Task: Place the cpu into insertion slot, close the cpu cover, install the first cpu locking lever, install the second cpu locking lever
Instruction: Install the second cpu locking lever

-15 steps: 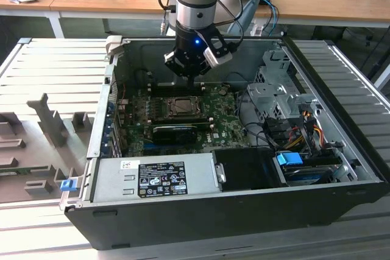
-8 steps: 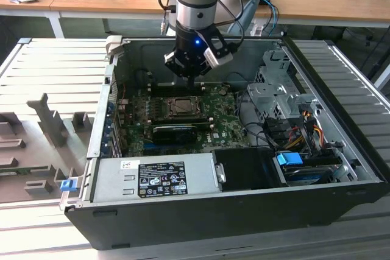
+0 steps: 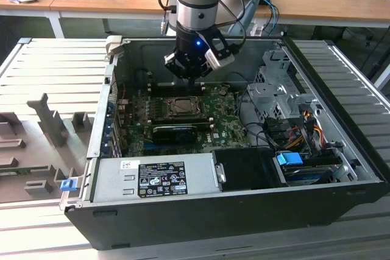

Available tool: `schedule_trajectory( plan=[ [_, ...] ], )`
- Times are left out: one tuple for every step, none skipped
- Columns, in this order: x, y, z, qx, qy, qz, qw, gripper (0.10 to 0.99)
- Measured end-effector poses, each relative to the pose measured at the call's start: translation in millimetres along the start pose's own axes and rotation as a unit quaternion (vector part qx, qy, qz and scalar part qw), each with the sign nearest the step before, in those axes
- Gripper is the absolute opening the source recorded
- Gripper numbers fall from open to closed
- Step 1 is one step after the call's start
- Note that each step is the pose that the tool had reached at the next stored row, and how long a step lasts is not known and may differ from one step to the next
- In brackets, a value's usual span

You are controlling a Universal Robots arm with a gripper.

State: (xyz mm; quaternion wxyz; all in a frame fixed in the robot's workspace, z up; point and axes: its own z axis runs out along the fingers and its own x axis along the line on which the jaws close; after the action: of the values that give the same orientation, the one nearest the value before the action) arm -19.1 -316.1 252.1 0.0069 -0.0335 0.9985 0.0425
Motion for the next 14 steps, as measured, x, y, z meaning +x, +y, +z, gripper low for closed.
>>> schedule_trajectory(
  plan=[
    [0.0, -0.5, 0.0, -0.0001, 0.0000, 0.000, 1.0000, 0.106],
    [0.1, -1.0, 0.0, 0.0000, -0.0001, 0.000, 1.0000, 0.106],
    [0.1, -1.5, -0.1, 0.0000, 0.0000, 0.000, 1.0000, 0.106],
    [0.1, -2.1, -0.2, 0.0000, 0.0000, 0.000, 1.0000, 0.106],
    [0.2, -2.9, -0.2, 0.0000, 0.0000, 0.000, 1.0000, 0.106],
    [0.2, -3.5, -0.3, 0.0000, 0.0000, 0.000, 1.0000, 0.106],
    [0.3, -4.7, -0.4, 0.0000, 0.0000, 0.000, 1.0000, 0.106],
    [0.4, -5.5, -0.4, -0.0001, 0.0000, 0.000, 1.0000, 0.106],
    [0.4, -6.0, -0.5, 0.0000, 0.0000, 0.000, 1.0000, 0.106],
    [0.5, -6.5, -0.6, 0.0000, 0.0000, 0.000, 1.0000, 0.106],
    [0.5, -6.8, -0.5, -0.0001, -0.0001, 0.000, 1.0000, 0.106],
    [0.5, -7.1, -0.6, -0.0001, -0.0001, 0.000, 1.0000, 0.106],
    [0.5, -7.4, -0.6, 0.0000, 0.0000, 0.000, 1.0000, 0.106],
    [0.5, -7.6, -0.6, -0.0001, -0.0001, 0.000, 1.0000, 0.106]
  ],
)
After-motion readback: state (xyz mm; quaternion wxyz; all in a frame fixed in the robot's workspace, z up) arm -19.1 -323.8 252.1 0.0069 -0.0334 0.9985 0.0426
